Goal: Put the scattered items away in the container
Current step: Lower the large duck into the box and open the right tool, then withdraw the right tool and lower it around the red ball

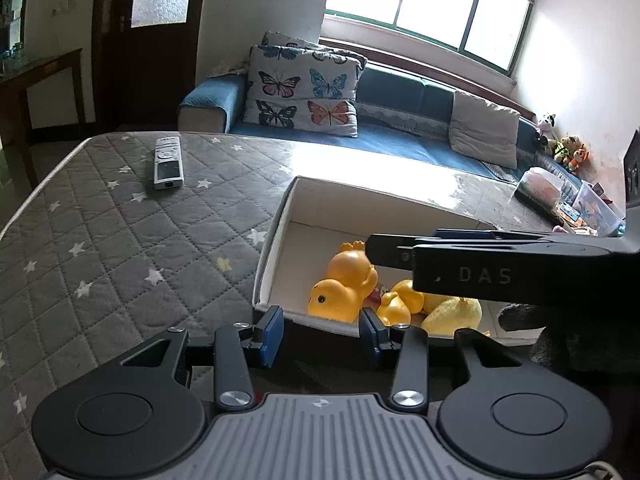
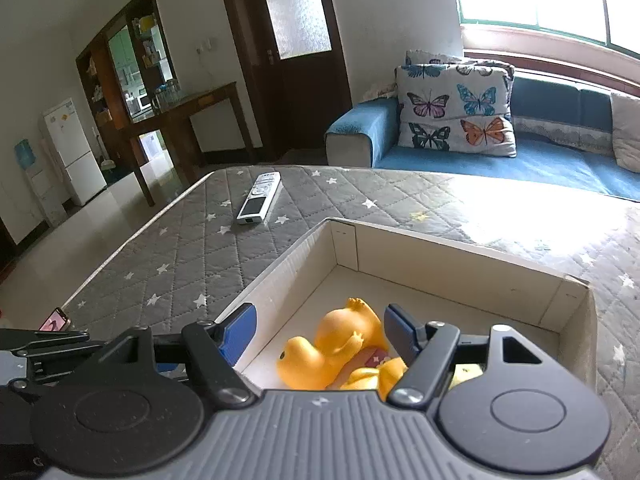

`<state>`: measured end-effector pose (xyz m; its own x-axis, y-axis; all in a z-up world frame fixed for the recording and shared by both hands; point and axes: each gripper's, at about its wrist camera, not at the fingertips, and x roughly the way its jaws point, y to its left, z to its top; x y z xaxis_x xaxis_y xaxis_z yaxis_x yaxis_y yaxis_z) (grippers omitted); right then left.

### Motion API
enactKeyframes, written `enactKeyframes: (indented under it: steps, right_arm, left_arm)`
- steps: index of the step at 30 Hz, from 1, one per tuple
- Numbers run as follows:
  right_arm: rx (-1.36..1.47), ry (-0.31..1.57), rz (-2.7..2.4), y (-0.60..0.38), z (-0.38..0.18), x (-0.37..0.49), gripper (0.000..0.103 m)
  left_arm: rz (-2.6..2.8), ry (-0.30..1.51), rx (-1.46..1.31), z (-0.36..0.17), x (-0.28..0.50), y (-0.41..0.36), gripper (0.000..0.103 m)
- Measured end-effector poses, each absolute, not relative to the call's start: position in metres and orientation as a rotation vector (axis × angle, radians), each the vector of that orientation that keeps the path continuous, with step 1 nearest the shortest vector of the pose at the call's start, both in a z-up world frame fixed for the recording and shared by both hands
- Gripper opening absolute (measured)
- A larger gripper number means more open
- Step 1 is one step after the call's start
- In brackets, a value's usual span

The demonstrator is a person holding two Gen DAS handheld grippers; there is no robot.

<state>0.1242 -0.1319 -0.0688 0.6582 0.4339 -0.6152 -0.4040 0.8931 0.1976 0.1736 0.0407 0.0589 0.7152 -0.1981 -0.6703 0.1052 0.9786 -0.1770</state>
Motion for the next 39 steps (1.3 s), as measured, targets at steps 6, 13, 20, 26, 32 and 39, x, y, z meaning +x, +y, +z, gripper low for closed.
enactKeyframes:
  steps: [6,13,20,26,32,39]
  right_arm:
    - [0.067,0.674,0.493,-0.134,-0.062,0.102,0.073]
    - [0.061,0.675,0.516,-0.13,-0.066,0.078,0.073]
    - [0.074,0.708,0.54,-0.123,-0.079,0.063,0.073]
    - [0.072,0.745,0.571,-0.113,-0.091,0.058,0.073]
    - [0.055,0.797,0.607,-0.094,-0.108,0.056,0.072]
    - [0.007,0.851,0.649,-0.069,-0.125,0.059,0.072]
  left_arm:
    - [-0.151,0.755,-0.137,0.054,0.153,0.047,0.044]
    - [-0.123,0.766,-0.151,0.042,0.127,0.062,0.044]
    - [-0.102,0.786,-0.173,0.028,0.105,0.079,0.044]
    - [-0.092,0.811,-0.191,0.016,0.097,0.089,0.044]
    - [-0.09,0.839,-0.202,0.004,0.095,0.094,0.044]
    - [-0.089,0.855,-0.209,-0.006,0.096,0.098,0.044]
